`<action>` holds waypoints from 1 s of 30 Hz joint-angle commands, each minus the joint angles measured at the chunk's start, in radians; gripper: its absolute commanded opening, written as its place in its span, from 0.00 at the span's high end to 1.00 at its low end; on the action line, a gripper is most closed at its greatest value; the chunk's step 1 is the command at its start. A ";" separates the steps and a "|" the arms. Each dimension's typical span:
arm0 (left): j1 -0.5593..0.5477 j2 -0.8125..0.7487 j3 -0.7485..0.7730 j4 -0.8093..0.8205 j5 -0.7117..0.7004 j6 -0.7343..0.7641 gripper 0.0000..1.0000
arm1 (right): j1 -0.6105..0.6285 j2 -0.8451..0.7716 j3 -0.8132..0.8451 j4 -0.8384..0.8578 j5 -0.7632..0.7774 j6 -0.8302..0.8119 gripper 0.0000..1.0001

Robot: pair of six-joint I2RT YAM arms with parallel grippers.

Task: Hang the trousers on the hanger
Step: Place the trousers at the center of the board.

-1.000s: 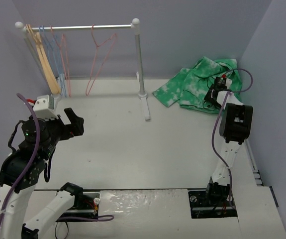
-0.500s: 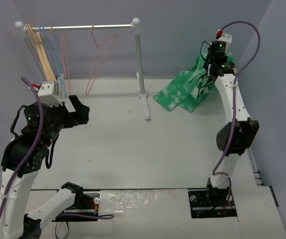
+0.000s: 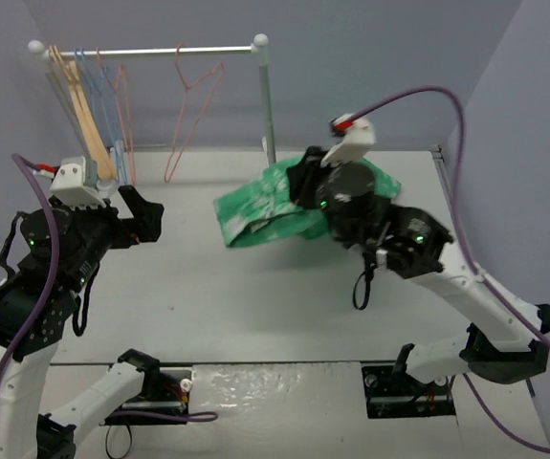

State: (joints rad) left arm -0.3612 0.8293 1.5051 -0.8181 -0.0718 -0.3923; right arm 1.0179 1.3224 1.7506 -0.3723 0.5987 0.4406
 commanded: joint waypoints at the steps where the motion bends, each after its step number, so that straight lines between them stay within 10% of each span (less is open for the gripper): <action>1: -0.008 -0.022 0.053 -0.018 -0.091 0.051 0.03 | 0.157 0.251 -0.021 0.052 -0.089 0.077 0.55; 6: -0.008 -0.050 0.039 -0.067 -0.125 0.041 0.03 | 0.168 0.265 -0.033 0.035 -0.013 0.034 0.23; 12: -0.008 -0.065 -0.105 -0.086 -0.051 -0.064 0.03 | -0.101 0.103 -0.207 0.035 0.036 0.004 0.21; 20: -0.008 -0.045 -0.445 0.065 0.098 -0.320 0.03 | -0.757 0.063 -0.489 0.042 -0.219 0.075 0.18; 30: -0.007 -0.026 -0.692 0.150 0.002 -0.479 0.03 | -1.013 0.365 -0.612 0.346 -0.589 0.176 0.18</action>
State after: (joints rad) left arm -0.3656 0.8162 0.8184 -0.7513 -0.0009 -0.7716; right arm 0.0013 1.6047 1.1244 -0.2051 0.1772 0.5578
